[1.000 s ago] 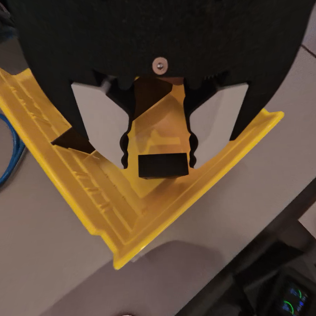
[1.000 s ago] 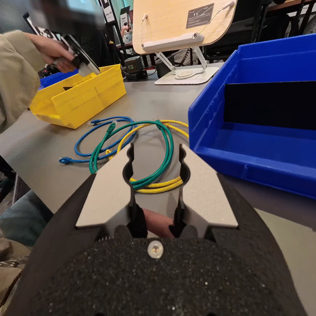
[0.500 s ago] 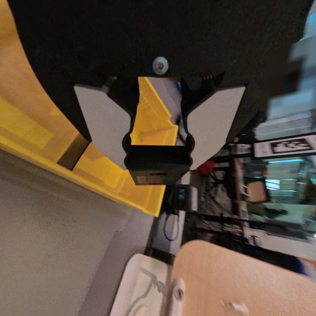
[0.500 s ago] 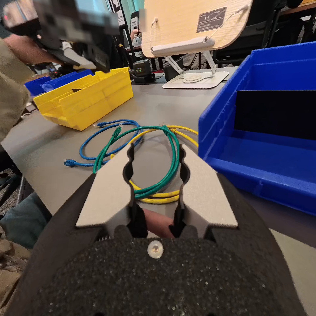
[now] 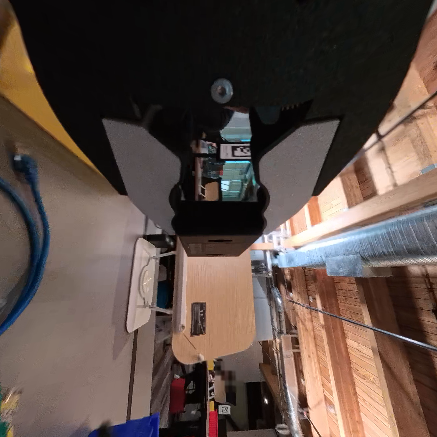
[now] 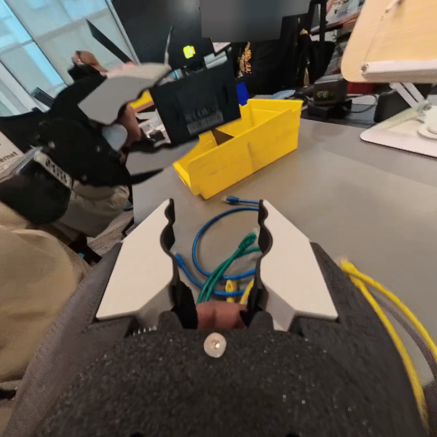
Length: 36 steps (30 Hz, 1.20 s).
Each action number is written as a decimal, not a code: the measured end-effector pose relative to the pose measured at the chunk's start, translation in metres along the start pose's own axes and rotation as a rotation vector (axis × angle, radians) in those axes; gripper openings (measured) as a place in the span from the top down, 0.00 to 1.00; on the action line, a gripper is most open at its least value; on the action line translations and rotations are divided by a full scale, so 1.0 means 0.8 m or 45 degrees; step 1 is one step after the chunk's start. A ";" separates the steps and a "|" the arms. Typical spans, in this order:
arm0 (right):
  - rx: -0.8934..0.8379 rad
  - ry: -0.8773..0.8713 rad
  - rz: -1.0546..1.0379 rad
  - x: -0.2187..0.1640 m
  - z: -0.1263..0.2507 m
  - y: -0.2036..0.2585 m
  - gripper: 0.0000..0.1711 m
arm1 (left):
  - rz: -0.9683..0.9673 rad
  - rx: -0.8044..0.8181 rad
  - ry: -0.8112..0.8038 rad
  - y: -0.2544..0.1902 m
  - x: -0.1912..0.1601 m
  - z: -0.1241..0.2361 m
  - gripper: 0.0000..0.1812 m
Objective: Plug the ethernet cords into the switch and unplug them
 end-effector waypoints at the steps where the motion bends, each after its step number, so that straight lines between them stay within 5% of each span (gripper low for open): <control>1: 0.021 -0.013 0.009 0.007 -0.010 0.002 0.58 | 0.056 -0.025 0.011 -0.003 0.009 0.002 0.66; 8: -0.053 0.013 0.313 0.007 -0.056 0.053 0.60 | 0.241 -0.140 0.041 -0.040 0.053 0.008 0.66; 12: -0.166 0.005 0.276 0.000 -0.053 0.044 0.73 | 0.197 -0.111 0.027 -0.057 0.073 0.016 0.66; 19: -0.365 0.047 0.482 -0.016 -0.053 0.049 0.73 | 0.149 -0.094 0.060 -0.067 0.093 0.017 0.67; 24: -0.298 0.095 0.467 -0.025 -0.051 0.046 0.78 | 0.190 -0.133 -0.011 -0.076 0.097 0.021 0.66; 26: -0.250 0.071 0.415 -0.028 -0.046 0.043 0.85 | 0.393 -0.232 -0.057 -0.072 0.093 0.032 0.67; 31: -0.301 0.012 0.338 -0.032 -0.023 0.010 0.86 | 1.247 -0.455 -0.116 -0.061 0.058 0.069 0.77; 36: 0.165 -0.369 0.054 -0.011 -0.005 0.034 0.86 | 2.334 -0.765 -0.417 -0.064 0.044 0.078 0.70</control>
Point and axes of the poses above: each gripper's, where its closed fingertips meet, z back along the fingers, x out of its top, y = z × x across the jaws, the point moved 7 cm from there along z, back along the fingers, and after that the axes turned 2 degrees about x, right-handed, at the moved point
